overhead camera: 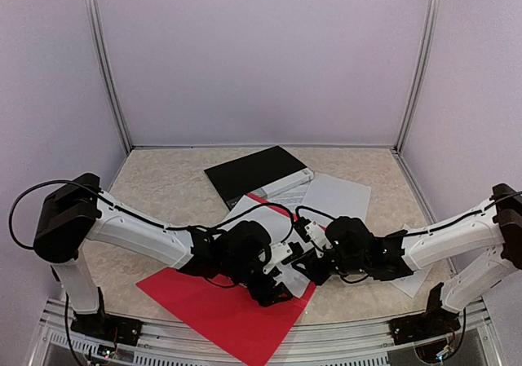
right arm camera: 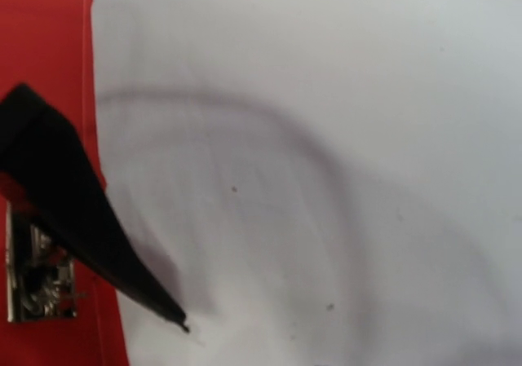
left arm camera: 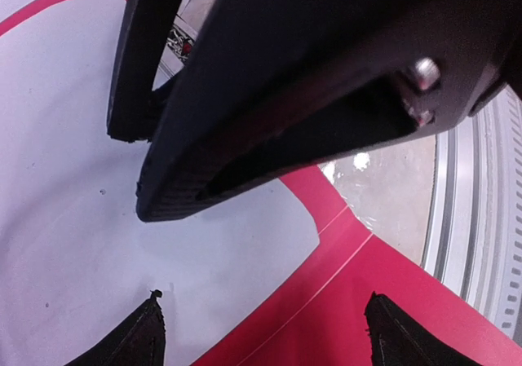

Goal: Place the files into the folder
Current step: Open the spring clip on the folder, then pick up the file from the corner of the board.

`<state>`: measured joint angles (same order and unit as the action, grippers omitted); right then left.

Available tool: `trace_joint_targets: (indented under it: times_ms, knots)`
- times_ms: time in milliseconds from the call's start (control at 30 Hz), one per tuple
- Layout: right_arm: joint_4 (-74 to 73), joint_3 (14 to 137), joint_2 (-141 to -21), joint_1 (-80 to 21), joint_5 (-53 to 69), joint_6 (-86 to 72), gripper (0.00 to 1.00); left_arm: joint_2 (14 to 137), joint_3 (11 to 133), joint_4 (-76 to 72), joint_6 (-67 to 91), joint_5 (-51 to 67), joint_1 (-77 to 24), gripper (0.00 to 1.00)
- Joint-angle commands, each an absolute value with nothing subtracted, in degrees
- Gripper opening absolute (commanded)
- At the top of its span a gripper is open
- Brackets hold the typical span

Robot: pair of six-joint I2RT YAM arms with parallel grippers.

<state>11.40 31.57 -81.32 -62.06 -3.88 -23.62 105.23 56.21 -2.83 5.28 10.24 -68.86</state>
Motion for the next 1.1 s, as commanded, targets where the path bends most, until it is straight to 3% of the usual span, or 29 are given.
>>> trace_joint_targets:
  times_ms: [0,267,633,867,1067]
  knots:
    - [7.61,31.24,-79.67,-61.95,-6.47,-24.95,0.25,105.45,56.58,-1.91,4.48,9.32,-69.30,0.83]
    - [-5.57,36.05,-76.74,-61.79,-18.28,-31.41,0.30,97.40,56.07,-4.99,1.40,4.04,-69.26,0.99]
    - [-9.23,38.67,-75.09,-61.65,-20.53,-31.29,0.35,91.16,52.83,-4.05,2.60,0.76,-69.17,0.99]
    - [-10.24,41.09,-78.42,-61.85,-22.59,-30.09,0.37,79.89,45.44,2.26,9.23,-2.80,-69.17,0.99]
    - [-14.82,43.79,-79.85,-54.20,-25.71,-31.94,0.41,71.81,42.40,3.08,12.97,-11.24,-68.28,0.99]
